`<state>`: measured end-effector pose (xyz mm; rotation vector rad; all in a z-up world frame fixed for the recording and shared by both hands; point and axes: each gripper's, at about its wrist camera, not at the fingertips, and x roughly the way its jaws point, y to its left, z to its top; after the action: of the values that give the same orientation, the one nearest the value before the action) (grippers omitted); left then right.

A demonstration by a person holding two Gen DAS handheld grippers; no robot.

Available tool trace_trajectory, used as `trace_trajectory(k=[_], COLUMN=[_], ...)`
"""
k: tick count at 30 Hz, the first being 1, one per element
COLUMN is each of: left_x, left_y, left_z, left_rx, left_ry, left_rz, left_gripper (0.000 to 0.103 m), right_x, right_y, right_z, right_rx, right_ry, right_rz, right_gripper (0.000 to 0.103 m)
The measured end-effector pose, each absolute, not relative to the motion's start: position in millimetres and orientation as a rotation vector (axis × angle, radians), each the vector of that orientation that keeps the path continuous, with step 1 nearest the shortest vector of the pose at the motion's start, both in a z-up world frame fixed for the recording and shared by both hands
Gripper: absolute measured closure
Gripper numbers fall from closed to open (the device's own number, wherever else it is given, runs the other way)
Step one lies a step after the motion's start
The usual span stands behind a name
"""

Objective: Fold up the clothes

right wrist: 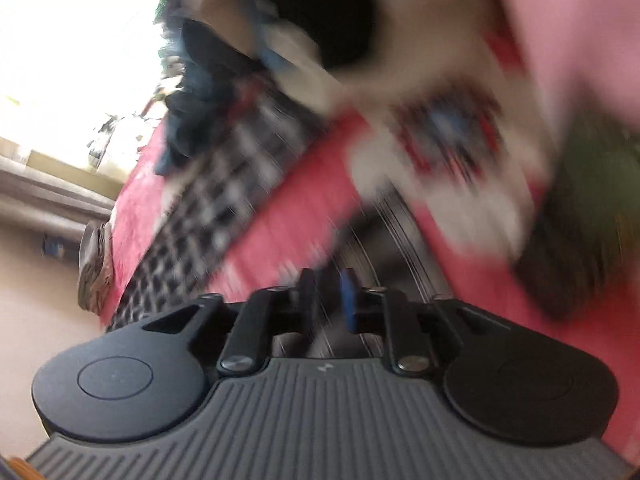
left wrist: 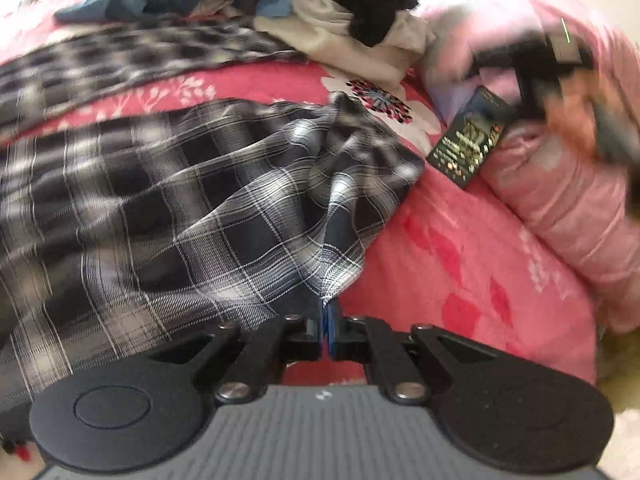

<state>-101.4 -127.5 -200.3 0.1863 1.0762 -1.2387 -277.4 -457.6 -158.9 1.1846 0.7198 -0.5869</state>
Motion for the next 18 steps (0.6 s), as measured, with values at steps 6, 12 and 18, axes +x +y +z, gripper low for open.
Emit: trace_trajectory(k=[6, 12, 18], left_x=[-88, -74, -57], left_y=[-123, -114, -100], left_z=[-200, -208, -225], left_rx=[0.096, -0.049, -0.221], left_ry=[1.120, 1.184, 1.276], left_rz=[-1.188, -1.089, -1.015], left_gripper=[0.100, 0.100, 0.100], right_x=[-334, -273, -215], right_y=[-439, -450, -451], right_z=[-242, -220, -165], right_rx=[1.495, 1.425, 1.258], right_ry=[0.591, 0.454, 0.408], right_rz=[-0.723, -0.523, -0.283], right_gripper=[0.069, 0.070, 0.055])
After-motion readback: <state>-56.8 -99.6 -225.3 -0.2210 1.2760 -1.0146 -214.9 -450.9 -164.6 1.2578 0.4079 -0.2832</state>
